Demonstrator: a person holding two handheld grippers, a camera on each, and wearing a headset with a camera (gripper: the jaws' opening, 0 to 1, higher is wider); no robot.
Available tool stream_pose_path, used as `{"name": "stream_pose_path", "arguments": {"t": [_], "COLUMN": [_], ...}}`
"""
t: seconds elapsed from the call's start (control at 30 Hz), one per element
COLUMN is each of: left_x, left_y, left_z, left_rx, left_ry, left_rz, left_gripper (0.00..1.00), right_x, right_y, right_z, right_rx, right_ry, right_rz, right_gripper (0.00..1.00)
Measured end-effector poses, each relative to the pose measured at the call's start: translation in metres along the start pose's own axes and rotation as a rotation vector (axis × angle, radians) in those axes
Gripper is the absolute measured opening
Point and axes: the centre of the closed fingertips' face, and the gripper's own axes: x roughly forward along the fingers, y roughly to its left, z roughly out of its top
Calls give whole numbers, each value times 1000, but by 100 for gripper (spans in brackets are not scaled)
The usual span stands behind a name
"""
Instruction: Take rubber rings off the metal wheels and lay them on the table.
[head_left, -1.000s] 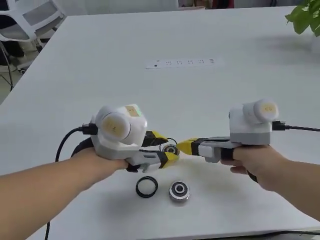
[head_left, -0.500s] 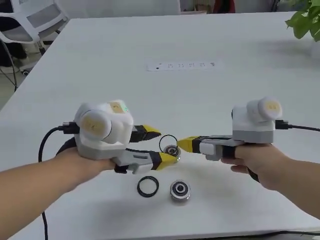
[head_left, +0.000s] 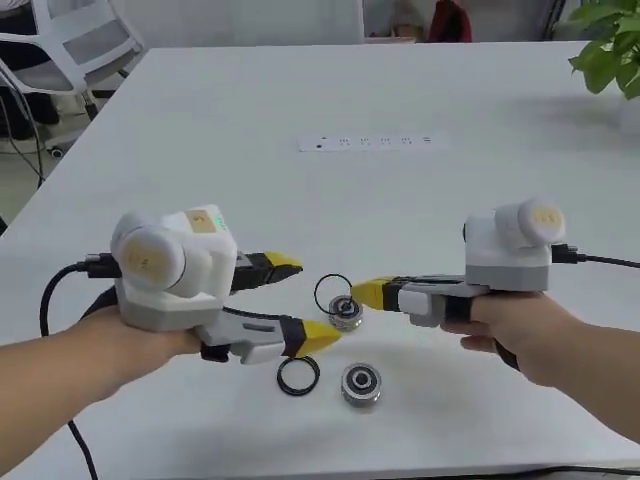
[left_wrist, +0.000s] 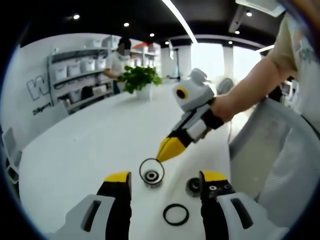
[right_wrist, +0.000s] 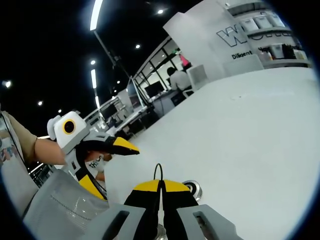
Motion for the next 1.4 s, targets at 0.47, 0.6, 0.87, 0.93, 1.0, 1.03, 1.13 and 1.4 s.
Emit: {"name": "stream_pose_path", "arguments": {"t": [0.47,0.6,0.87,0.93,1.0,1.03,1.13,1.4], "left_x": [-24,-31,-42,-43,-45,-45,-46,-48], "left_y": [-8,-9,-11,-11,-11,-11,-11,-11], "left_z": [-11,-15,-26,-28,-31,-33,-37,-43], "left_rx": [-20,-30,-25,-27,-31,-32,-37,-52], "left_ry": [1,4,24,26,29,31,36,43], "left_rz": [27,31,42,43,43,44,44,44], "left_gripper": [62,64,65,66,66,66,66,66], "right_x": [3,6,14,16,18,19,22,28], "right_y": [14,18,26,29,30,30,29,32], "right_z": [-6,-10,-24,-30,-36,-39,-46,-56], "right_rx": [-5,-6,-2,-6,-8,-8,-4,9], "right_ry": [28,45,97,119,140,152,181,220], "right_rz": [39,54,83,90,93,93,91,102], "right_gripper": [0,0,0,0,0,0,0,0]}}
